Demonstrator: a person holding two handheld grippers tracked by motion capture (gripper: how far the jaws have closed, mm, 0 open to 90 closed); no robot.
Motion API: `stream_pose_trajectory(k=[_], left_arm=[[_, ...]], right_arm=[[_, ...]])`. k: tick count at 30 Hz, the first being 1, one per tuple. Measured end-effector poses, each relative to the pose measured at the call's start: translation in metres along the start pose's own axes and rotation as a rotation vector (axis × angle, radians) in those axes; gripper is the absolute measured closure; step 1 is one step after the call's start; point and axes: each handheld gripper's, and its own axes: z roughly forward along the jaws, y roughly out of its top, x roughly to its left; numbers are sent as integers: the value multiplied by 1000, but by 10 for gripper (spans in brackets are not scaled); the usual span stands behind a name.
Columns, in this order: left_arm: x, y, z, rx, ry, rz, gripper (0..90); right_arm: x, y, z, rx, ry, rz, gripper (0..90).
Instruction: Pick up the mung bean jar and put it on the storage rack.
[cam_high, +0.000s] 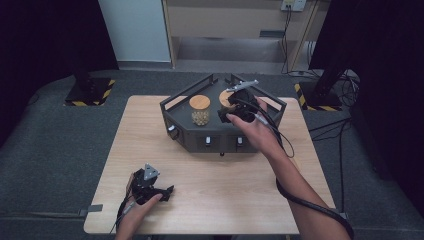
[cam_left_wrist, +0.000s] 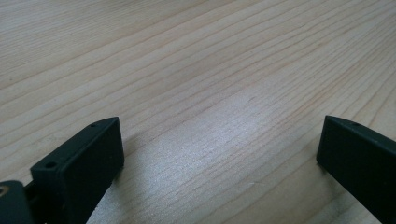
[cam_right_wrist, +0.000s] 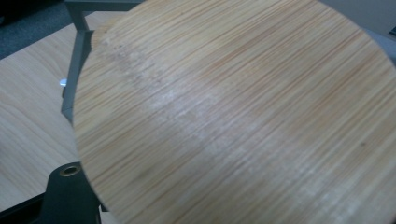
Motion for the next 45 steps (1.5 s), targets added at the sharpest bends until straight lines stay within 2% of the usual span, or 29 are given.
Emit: stream_pose_trajectory(k=[10,20,45], left_arm=[[0,0,0,0,0,0,0],[0,0,0,0,1,-1,0],[0,0,0,0,2,0,0]], right_arm=[[-10,-1,23,17,13,40,251],[-14,1,40,44,7,49,251],[-13,-2,61,79,21,65,250]])
